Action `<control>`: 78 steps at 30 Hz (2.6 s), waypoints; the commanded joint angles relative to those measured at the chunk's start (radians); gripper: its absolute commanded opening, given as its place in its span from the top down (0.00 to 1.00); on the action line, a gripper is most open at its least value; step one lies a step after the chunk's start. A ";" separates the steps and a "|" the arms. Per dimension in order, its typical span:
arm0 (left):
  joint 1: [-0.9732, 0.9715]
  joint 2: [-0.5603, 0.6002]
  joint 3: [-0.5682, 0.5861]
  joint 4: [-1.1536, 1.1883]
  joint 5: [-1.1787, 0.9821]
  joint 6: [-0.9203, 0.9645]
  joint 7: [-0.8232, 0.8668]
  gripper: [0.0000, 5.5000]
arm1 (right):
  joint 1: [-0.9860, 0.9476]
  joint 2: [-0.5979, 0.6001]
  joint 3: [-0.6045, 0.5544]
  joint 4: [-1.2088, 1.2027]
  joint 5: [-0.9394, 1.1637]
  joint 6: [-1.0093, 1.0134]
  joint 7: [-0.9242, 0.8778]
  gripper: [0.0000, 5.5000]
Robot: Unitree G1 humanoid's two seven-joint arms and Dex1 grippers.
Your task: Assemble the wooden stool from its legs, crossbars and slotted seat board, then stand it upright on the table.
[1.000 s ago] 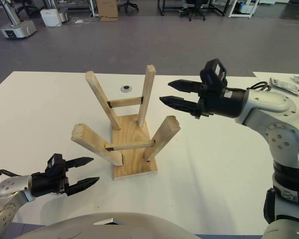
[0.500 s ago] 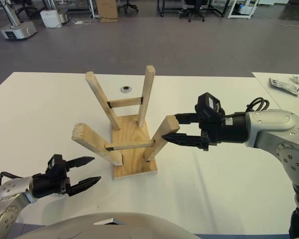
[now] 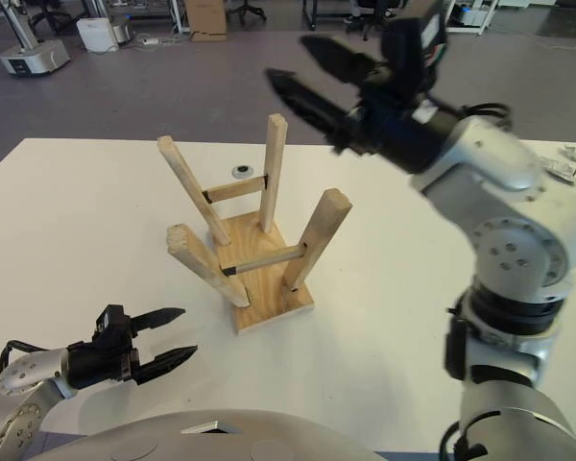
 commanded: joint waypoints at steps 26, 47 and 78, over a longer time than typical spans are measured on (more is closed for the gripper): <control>0.037 -0.035 -0.080 0.023 0.085 -0.095 0.012 0.22 | 0.536 -0.235 0.674 0.286 -1.395 -0.678 0.116 0.47; -0.751 -0.183 0.150 -0.447 -0.785 0.250 0.997 0.22 | -0.039 0.265 -0.012 0.083 -0.882 -0.158 0.124 0.47; -0.622 -0.025 0.084 -0.386 -0.684 0.474 1.041 0.22 | 0.329 0.104 0.136 0.170 -0.839 -0.043 0.151 0.47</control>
